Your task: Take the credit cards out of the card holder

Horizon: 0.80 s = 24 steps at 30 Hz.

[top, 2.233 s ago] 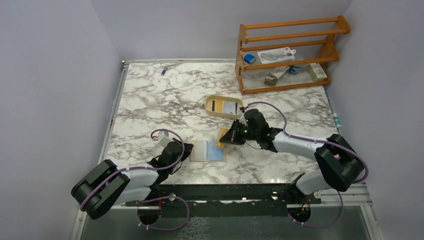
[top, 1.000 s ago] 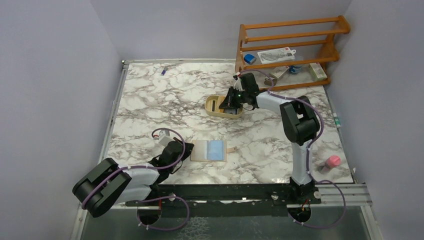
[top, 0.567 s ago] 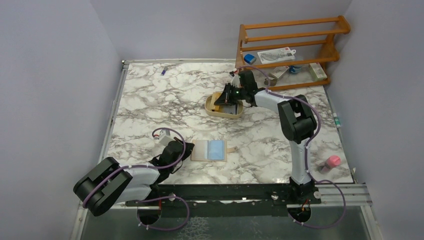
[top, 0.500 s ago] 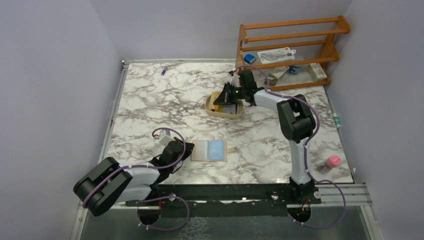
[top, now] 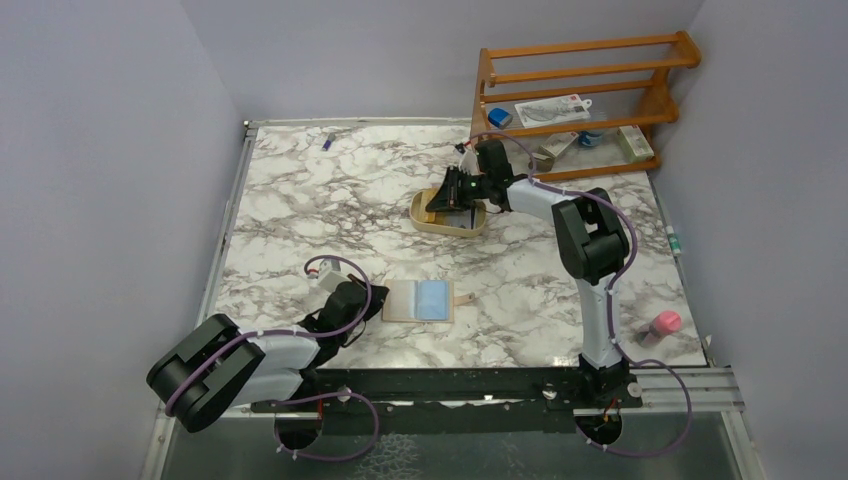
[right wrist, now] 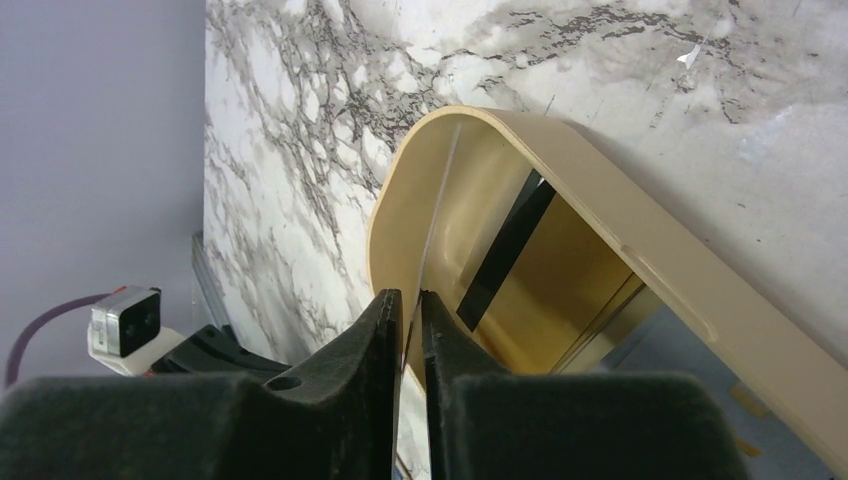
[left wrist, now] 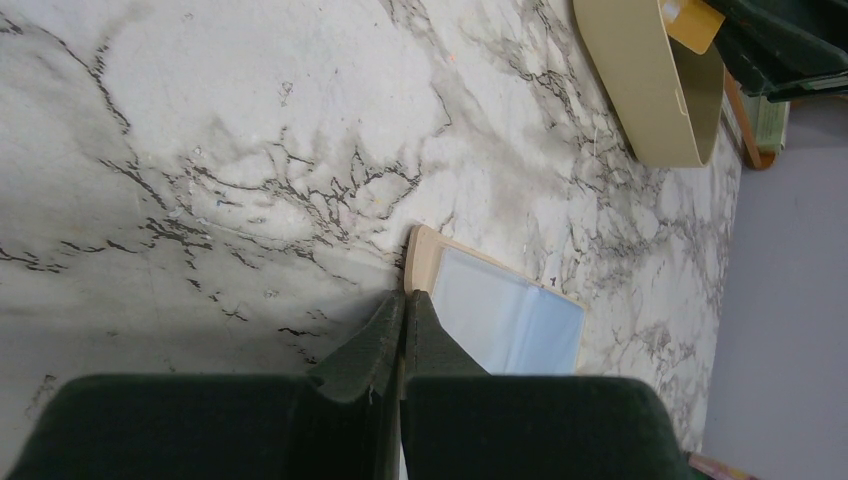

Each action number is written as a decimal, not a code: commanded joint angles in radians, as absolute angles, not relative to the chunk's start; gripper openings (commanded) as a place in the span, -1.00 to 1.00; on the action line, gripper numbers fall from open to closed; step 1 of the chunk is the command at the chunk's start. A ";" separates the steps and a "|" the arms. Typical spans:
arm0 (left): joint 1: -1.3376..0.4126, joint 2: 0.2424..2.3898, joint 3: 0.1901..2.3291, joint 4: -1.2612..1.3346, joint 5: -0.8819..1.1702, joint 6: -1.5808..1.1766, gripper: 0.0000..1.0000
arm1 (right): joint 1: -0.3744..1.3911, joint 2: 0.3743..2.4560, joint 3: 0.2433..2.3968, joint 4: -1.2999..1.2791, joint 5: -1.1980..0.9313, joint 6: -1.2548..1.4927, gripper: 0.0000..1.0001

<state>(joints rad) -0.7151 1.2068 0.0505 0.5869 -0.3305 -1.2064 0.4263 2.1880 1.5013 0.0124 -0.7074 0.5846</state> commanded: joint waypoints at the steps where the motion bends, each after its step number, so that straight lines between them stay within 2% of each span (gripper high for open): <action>1: -0.722 1.252 -0.004 0.337 -0.282 -1.152 -1.00 | 0.431 2.194 1.502 0.002 -0.748 0.556 -0.55; 3: -0.723 1.253 -0.004 0.336 -0.281 -1.152 -1.00 | 0.430 2.191 1.501 0.002 -0.747 0.549 -0.34; 7: -0.721 1.254 -0.005 0.335 -0.280 -1.152 -1.00 | 0.430 2.179 1.521 -0.051 -0.727 0.522 -0.08; 24: -0.721 1.274 0.025 0.327 -0.279 -1.143 -1.00 | 0.426 2.052 1.778 -0.527 -0.343 0.322 0.03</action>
